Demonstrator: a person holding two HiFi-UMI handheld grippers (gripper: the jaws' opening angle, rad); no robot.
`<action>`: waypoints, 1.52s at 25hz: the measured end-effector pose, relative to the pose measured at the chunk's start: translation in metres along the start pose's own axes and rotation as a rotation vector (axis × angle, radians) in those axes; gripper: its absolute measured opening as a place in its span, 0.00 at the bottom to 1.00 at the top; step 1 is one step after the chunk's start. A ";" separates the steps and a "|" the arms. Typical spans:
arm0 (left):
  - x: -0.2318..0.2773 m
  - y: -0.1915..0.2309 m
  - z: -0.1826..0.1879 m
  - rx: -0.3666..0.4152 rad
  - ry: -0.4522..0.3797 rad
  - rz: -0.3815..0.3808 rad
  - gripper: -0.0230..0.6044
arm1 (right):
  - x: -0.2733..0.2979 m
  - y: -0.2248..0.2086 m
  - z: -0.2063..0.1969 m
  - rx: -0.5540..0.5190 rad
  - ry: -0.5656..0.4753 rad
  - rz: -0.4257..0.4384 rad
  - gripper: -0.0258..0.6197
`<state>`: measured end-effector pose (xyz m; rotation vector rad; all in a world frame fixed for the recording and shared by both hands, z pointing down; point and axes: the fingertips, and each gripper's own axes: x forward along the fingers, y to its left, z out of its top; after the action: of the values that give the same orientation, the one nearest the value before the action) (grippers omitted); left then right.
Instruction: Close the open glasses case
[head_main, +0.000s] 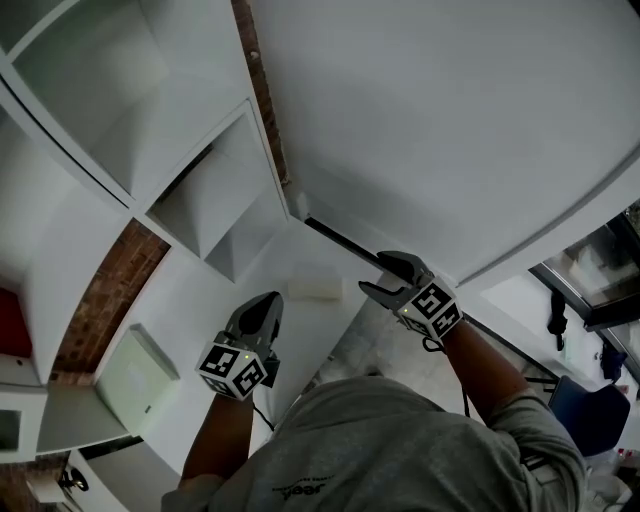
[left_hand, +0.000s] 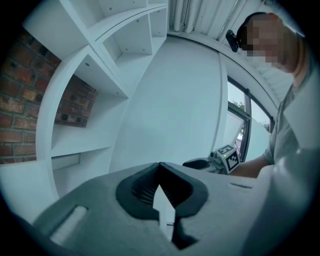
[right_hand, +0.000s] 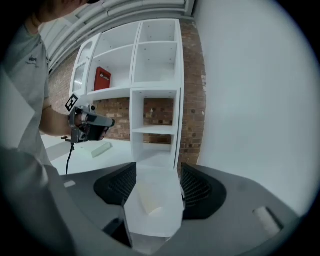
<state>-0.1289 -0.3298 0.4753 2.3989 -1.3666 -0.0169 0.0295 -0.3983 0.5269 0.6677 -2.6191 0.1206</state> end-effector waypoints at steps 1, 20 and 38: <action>0.002 -0.005 0.005 0.009 -0.005 -0.004 0.03 | -0.010 -0.002 0.008 0.011 -0.023 -0.008 0.47; -0.001 -0.050 0.063 0.102 -0.083 -0.010 0.03 | -0.121 -0.033 0.078 0.152 -0.280 -0.146 0.05; -0.012 -0.049 0.058 0.101 -0.078 0.001 0.03 | -0.114 -0.027 0.079 0.151 -0.261 -0.125 0.05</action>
<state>-0.1062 -0.3159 0.4034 2.5048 -1.4357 -0.0416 0.1015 -0.3868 0.4063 0.9552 -2.8263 0.2083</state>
